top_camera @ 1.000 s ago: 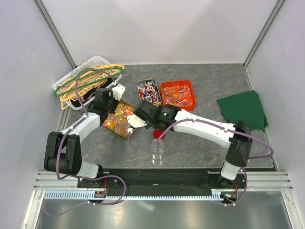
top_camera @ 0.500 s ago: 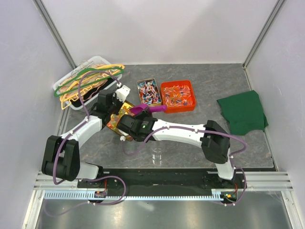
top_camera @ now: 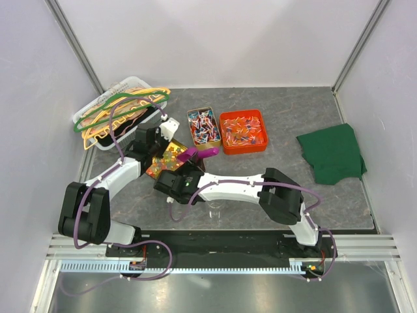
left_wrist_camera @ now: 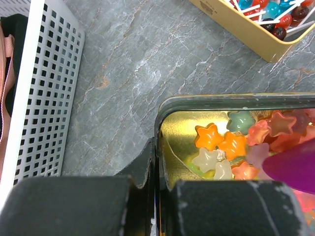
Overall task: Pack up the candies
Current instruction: Scoop the fake candies from the storage box.
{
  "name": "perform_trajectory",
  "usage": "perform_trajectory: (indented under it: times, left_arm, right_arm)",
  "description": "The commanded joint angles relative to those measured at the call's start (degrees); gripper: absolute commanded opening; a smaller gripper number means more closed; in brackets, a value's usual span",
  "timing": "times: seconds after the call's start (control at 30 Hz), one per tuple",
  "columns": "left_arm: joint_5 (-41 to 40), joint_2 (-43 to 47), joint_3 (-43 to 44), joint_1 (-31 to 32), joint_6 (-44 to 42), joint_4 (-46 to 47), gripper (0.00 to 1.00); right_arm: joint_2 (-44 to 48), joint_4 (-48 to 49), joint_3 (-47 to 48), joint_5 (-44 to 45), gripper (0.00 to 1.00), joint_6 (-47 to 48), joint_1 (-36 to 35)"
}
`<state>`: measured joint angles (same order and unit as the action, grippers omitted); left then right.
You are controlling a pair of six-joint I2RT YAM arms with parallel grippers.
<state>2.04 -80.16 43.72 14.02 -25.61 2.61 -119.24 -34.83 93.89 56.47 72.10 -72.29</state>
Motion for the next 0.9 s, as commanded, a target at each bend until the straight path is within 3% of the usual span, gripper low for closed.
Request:
perform_trajectory:
  times: [0.0,0.47,0.87]
  left_arm:
    - [1.73,0.62,1.36,0.39,0.12,2.84,0.02]
    - [3.76,1.15,0.84,0.39,1.08,2.49,0.02]
    - [5.07,2.38,0.66,0.39,1.79,2.13,0.02]
  right_arm:
    - [-1.43,-6.1,1.03,0.93,0.0,0.68,-0.75]
    - [-8.9,-23.87,16.76,-16.29,0.0,-0.82,-0.04]
    - [-8.2,-24.94,12.64,-23.68,0.0,0.68,2.77]
